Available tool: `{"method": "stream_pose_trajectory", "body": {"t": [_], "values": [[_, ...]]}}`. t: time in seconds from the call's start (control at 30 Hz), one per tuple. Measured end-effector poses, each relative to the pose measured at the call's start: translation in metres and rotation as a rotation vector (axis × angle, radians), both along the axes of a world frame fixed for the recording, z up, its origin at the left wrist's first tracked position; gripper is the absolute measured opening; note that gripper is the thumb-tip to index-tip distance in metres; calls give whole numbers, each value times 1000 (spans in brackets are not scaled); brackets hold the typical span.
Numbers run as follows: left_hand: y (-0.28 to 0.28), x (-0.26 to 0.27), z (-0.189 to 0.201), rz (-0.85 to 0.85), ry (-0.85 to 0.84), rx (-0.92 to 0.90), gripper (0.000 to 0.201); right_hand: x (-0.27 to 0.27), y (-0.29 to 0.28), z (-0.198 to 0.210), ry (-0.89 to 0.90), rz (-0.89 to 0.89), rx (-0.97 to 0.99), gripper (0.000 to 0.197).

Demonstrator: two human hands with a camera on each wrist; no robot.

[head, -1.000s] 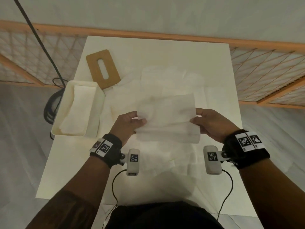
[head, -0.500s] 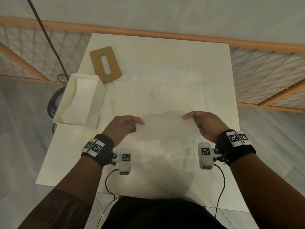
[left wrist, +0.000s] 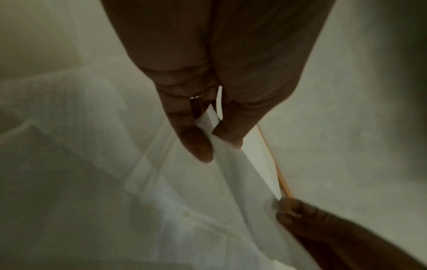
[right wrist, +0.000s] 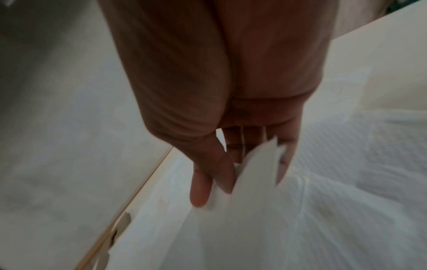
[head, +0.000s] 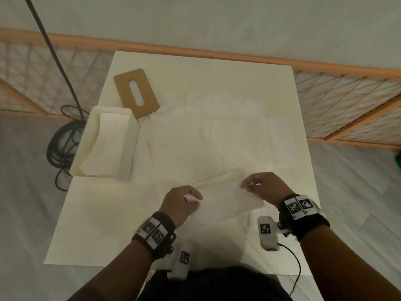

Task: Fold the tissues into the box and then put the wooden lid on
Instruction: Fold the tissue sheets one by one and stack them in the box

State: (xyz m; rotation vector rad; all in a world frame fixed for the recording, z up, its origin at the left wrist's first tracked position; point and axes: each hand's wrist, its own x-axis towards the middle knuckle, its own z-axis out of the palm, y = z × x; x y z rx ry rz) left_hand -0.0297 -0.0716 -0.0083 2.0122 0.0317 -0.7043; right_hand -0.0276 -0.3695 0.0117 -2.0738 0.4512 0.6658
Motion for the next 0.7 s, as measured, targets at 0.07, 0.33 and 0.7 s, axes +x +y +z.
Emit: {"method": "stream_pose_trajectory", "body": {"t": [0.07, 0.33, 0.7], "values": [[-6, -2, -2, -13, -87, 93, 21, 3, 4, -2, -50, -7, -60, 33], [-26, 14, -8, -119, -168, 303, 48, 33, 16, -16, -166, 131, -376, 20], [-56, 32, 3, -402, -361, 631, 52, 75, 40, -19, -288, 429, -459, 46]]}}
